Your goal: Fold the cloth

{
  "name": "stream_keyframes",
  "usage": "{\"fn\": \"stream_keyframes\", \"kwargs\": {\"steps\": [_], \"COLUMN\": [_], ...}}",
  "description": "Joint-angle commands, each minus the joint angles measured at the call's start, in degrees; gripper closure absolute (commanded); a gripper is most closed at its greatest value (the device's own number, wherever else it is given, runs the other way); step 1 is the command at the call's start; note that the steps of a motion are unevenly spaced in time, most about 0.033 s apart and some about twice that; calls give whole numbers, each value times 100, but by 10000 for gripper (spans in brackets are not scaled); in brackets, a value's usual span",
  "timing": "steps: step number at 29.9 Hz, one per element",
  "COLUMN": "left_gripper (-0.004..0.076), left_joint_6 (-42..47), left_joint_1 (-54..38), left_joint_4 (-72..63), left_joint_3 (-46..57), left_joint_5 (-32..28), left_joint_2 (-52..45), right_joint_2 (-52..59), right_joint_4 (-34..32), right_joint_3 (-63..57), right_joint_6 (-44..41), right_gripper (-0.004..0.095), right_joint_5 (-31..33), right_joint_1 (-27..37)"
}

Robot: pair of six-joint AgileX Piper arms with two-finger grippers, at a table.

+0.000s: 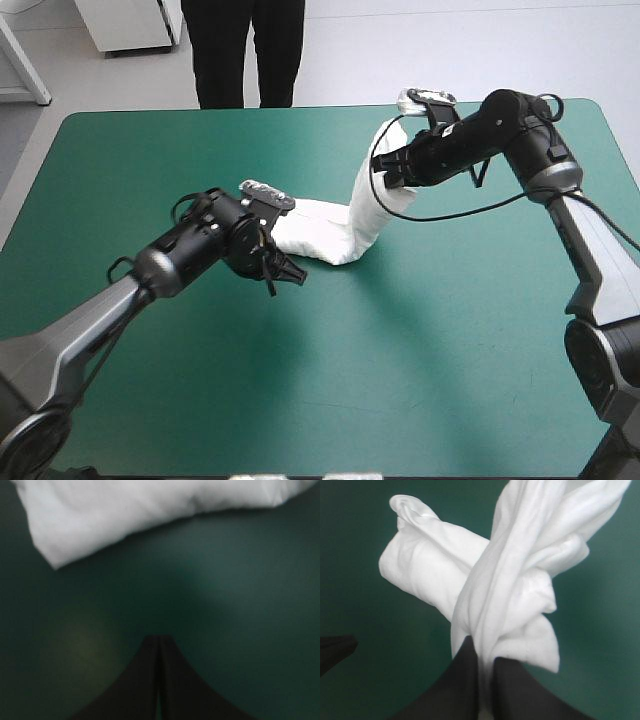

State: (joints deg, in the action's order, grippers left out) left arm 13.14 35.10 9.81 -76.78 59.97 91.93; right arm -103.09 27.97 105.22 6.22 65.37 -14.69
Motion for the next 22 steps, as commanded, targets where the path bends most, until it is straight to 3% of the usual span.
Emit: {"fn": "stream_keyframes", "kwargs": {"steps": [1,10,22], "left_gripper": [733,733,733], "left_joint_6": [67,67,43], "left_joint_1": [-1,-1,-1], "left_joint_4": [35,4,-244], "left_joint_3": [361,452,456], "left_joint_5": [20,1067,1296], "left_joint_2": [-1128,-2326,-2858], "right_joint_2": [275,-266,-1405], "right_joint_4": [12,41,531], "right_joint_3": [189,199,983], "right_joint_6": [-106,-377,-622], "right_gripper": [921,921,912], "right_joint_5": [-585,-1435,-1843], "right_joint_1": [-352,-1207,-1703]}}
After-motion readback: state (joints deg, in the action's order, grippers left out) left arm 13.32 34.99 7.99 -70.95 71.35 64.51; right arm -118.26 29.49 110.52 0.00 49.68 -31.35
